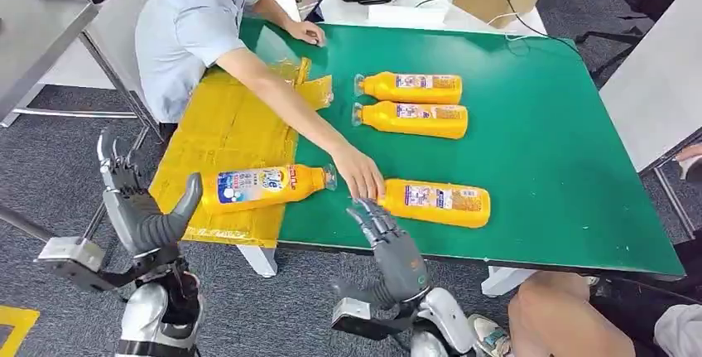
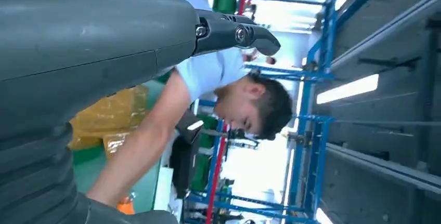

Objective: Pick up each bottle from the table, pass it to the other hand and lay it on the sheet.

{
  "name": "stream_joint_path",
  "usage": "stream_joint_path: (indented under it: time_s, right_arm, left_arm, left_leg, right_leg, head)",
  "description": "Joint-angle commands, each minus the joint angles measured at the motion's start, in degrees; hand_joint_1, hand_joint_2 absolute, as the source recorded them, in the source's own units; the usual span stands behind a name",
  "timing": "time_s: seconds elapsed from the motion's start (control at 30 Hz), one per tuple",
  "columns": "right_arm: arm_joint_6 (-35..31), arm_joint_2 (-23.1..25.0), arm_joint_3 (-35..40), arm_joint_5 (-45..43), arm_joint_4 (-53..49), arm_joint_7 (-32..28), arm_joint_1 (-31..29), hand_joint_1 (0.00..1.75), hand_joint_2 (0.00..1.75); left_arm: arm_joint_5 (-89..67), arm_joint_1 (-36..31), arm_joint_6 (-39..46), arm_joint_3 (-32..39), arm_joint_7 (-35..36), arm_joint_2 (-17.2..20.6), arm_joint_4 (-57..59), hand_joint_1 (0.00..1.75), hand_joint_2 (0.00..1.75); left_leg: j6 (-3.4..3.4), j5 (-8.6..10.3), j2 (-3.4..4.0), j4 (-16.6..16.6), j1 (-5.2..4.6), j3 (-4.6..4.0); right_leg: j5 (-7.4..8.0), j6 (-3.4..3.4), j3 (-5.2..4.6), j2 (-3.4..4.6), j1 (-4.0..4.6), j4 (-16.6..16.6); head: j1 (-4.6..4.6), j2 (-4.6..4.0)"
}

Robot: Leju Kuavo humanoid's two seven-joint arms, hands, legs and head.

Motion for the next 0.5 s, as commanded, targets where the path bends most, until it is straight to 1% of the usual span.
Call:
stream_joint_path:
  time_s: [0.03, 0.1, 0.2, 0.23, 0.27, 0.3, 0.33, 0.43, 0.47, 0.5]
  right_arm:
    - [1.8, -4.4, -13.5, 5.6, 4.1, 4.6, -4.4, 0.0, 1.75]
    - [2.3, -4.7, -15.2, 6.4, 6.7, 6.2, -6.5, 0.0, 1.75]
    - [2.0, -4.7, -16.8, 7.6, 11.1, 7.2, -9.2, 0.0, 1.75]
    - [1.4, -4.6, -17.0, 8.4, 13.1, 7.7, -10.3, 0.0, 1.75]
    - [1.1, -4.3, -17.7, 8.3, 16.0, 8.5, -11.9, 0.0, 1.75]
    - [1.0, -4.3, -17.8, 8.8, 17.8, 8.9, -12.9, 0.0, 1.75]
    - [0.6, -4.4, -18.0, 8.9, 20.0, 8.6, -14.0, 0.0, 1.75]
    - [1.8, -4.4, -18.9, 8.4, 25.1, 9.7, -16.4, 0.0, 1.75]
    - [3.0, -4.2, -19.6, 7.6, 28.0, 10.2, -17.6, 0.0, 1.75]
    - [3.7, -4.3, -19.6, 7.7, 29.1, 10.3, -18.1, 0.0, 1.75]
  left_arm:
    - [-5.7, 5.5, 1.0, -6.1, 1.4, 1.1, -4.0, 0.0, 1.75]
    - [-5.5, 5.7, 0.0, -7.3, 2.5, 0.9, -3.3, 0.0, 1.75]
    - [-6.8, 5.2, 0.6, -8.3, 1.9, 1.0, -2.4, 0.0, 1.75]
    - [-7.0, 5.0, 0.7, -8.5, 1.8, 1.1, -2.2, 0.0, 1.75]
    - [-7.3, 4.5, 0.5, -9.2, 1.9, 1.4, -1.9, 0.0, 1.75]
    - [-7.3, 4.4, 0.4, -9.4, 2.1, 1.4, -1.7, 0.0, 1.75]
    - [-7.3, 4.2, 0.6, -9.6, 2.2, 1.4, -1.5, 0.0, 1.75]
    - [-7.2, 3.7, 0.8, -9.8, 3.7, 1.5, -0.6, 0.0, 1.75]
    - [-7.3, 3.2, 1.0, -9.9, 5.1, 1.6, 0.4, 0.0, 1.75]
    - [-7.3, 3.1, 1.2, -9.9, 5.6, 1.7, 0.8, 0.0, 1.75]
  left_leg:
    - [0.0, -0.05, 0.02, 0.0, -0.04, 0.2]
    - [0.0, -0.05, 0.04, 0.0, -0.04, 0.22]
    - [-0.01, -0.06, 0.1, -0.1, -0.04, 0.33]
    - [0.0, -0.01, 0.06, -0.1, -0.05, 0.23]
    - [-0.02, -0.07, 0.05, -0.1, -0.03, 0.37]
    - [0.0, -0.02, 0.03, -0.1, -0.04, 0.23]
    - [-0.02, -0.03, 0.06, -0.1, -0.03, 0.31]
    - [-0.02, -0.02, 0.09, -0.1, -0.04, 0.29]
    - [-0.02, -0.04, 0.07, -0.1, -0.04, 0.4]
    - [-0.01, 0.0, 0.03, -0.1, -0.04, 0.25]
  right_leg:
    - [-0.04, -0.04, 0.22, -0.07, -0.02, -0.1]
    - [-0.03, -0.04, 0.24, -0.04, -0.03, -0.1]
    - [-0.01, -0.05, 0.35, -0.01, -0.03, -0.1]
    - [0.02, -0.03, 0.25, -0.03, -0.04, -0.1]
    - [-0.03, -0.07, 0.4, -0.07, -0.02, -0.1]
    - [0.01, -0.03, 0.25, -0.05, -0.03, -0.1]
    - [0.0, -0.05, 0.32, -0.04, -0.02, -0.1]
    - [0.02, -0.04, 0.3, -0.01, -0.01, -0.1]
    - [-0.01, -0.06, 0.41, -0.04, -0.01, -0.1]
    - [0.02, -0.02, 0.25, -0.04, -0.02, -0.1]
  head:
    - [-0.02, 0.0]
    - [-0.02, 0.0]
    - [-0.02, 0.0]
    - [-0.02, 0.0]
    - [-0.02, 0.0]
    - [-0.02, 0.0]
    - [-0.02, 0.0]
    - [-0.04, 0.0]
    - [-0.02, 0.0]
    - [-0.02, 0.0]
